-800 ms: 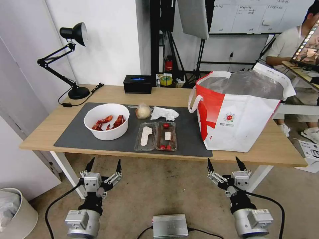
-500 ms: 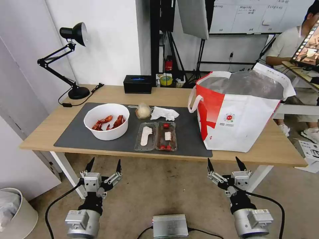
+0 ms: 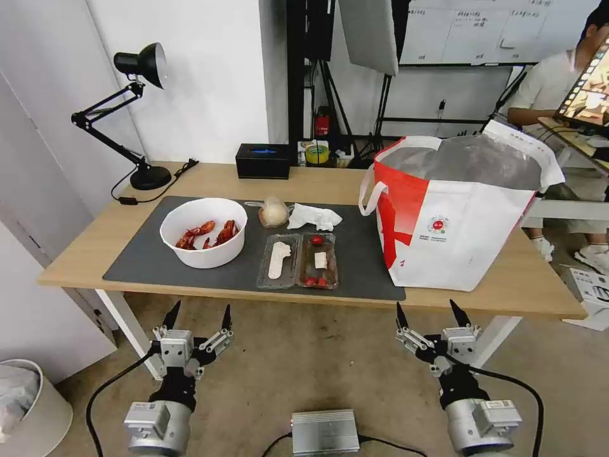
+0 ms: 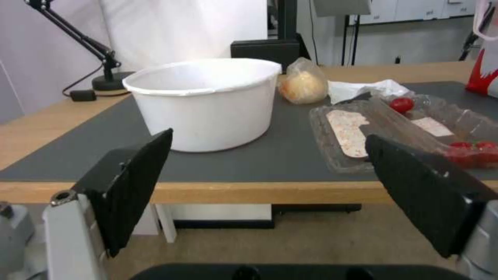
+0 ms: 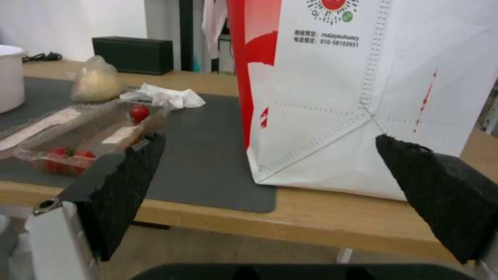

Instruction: Pick up the trash from the table and place it into the takeout bag.

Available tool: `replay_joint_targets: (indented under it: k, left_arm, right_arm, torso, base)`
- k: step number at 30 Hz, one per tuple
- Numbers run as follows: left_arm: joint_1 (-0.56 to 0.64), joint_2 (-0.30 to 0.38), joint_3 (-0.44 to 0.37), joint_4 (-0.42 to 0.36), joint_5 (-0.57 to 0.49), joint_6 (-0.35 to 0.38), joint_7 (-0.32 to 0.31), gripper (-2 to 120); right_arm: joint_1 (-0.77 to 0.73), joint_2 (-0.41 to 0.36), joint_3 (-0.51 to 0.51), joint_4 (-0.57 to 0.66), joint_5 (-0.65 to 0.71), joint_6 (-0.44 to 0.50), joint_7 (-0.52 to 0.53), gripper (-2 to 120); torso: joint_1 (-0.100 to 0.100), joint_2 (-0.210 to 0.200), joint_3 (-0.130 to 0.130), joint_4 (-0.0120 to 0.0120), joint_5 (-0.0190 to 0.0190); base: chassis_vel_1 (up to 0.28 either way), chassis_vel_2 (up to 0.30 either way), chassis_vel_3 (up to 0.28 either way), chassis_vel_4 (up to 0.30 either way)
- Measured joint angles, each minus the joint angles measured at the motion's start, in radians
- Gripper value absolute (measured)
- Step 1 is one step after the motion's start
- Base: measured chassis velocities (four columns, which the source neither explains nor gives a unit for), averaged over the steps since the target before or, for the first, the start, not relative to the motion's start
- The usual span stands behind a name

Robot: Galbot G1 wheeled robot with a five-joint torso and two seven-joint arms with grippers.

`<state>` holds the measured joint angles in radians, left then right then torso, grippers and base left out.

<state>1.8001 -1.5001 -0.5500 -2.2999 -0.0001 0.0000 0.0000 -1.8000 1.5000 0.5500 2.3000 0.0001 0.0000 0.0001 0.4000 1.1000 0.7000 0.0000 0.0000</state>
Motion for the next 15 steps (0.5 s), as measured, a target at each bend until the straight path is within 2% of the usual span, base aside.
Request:
replay_joint_targets:
  k: [7, 8, 10, 11, 12, 15]
  left_arm:
    - [-0.002, -0.002, 0.006, 0.002, 0.0, 0.005, -0.001, 100]
    - [-0.012, -0.016, 0.034, 0.015, 0.0, 0.028, -0.017, 100]
    - [-0.049, -0.068, 0.143, 0.065, 0.0, 0.113, -0.059, 100]
    - [-0.049, -0.068, 0.143, 0.065, 0.0, 0.113, -0.059, 100]
    - [-0.06, -0.084, 0.179, 0.082, 0.0, 0.135, -0.07, 100]
    - [-0.065, -0.094, 0.195, 0.092, 0.006, 0.119, -0.079, 100]
  right_arm:
    - [0.001, -0.001, 0.0, -0.001, 0.0, 0.0, -0.001, 100]
    - [0.007, -0.005, -0.001, -0.009, 0.0, 0.001, -0.003, 100]
    - [0.06, -0.046, -0.005, -0.081, -0.011, 0.024, -0.038, 100]
    - [0.06, -0.046, -0.005, -0.081, -0.011, 0.024, -0.038, 100]
    - [0.098, -0.073, -0.008, -0.132, -0.019, 0.041, -0.062, 100]
    - [0.149, -0.111, -0.013, -0.195, -0.029, 0.083, -0.101, 100]
  torso:
    - [0.0, 0.0, 0.0, 0.0, 0.0]
    - [0.0, 0.0, 0.0, 0.0001, 0.0005]
    - [0.0, 0.0, 0.0, -0.0002, -0.0001]
    - [0.0, 0.0, 0.0, -0.0002, -0.0001]
    - [0.0, 0.0, 0.0, -0.0003, -0.0001]
    - [0.0, 0.0, 0.0, 0.0004, 0.0009]
  base:
    - [0.0, 0.0, 0.0, 0.0]
    - [0.0, 0.0, 0.0, 0.0]
    - [0.0, 0.0, 0.0, 0.0]
    - [0.0, 0.0, 0.0, 0.0]
    - [0.0, 0.0, 0.0, 0.0]
    - [0.0, 0.0, 0.0, 0.0]
